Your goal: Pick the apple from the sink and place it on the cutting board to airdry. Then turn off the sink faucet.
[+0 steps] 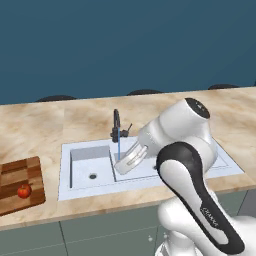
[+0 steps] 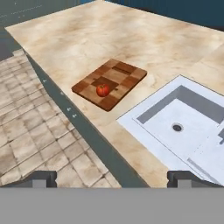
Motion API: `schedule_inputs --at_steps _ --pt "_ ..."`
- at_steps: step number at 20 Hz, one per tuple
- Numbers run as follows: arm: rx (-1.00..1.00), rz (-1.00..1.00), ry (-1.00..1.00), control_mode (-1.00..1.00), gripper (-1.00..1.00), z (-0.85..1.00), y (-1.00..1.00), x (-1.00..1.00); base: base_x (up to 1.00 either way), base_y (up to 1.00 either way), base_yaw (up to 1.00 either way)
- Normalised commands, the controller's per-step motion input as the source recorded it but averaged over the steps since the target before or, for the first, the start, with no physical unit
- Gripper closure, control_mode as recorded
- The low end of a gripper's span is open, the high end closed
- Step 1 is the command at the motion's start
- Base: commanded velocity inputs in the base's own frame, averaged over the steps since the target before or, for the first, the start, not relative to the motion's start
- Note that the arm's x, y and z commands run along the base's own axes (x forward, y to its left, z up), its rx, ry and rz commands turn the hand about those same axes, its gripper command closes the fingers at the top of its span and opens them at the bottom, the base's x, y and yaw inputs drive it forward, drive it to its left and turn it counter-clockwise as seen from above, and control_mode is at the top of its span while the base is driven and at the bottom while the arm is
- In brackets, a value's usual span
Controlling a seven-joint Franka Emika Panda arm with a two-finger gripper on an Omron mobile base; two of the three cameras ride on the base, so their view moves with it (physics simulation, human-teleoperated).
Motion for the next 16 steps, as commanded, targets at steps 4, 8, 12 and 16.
schedule_inputs --at_steps 4,8,12,16 --pt "0.03 0.2 -0.03 -1.0 -1.0 0.03 -0.43 -0.05 0.0 0.0 0.0" --pt "0.09 0.08 -0.01 -1.0 -1.0 0.0 -0.17 -0.12 0.0 0.0 0.0" --pt "0.03 0.17 -0.02 -1.0 -1.0 0.0 -0.37 0.0 0.0 0.0 0.0" --pt "-0.01 0.16 0.0 -1.0 -1.0 0.05 -0.41 0.0 0.0 0.0 0.0"
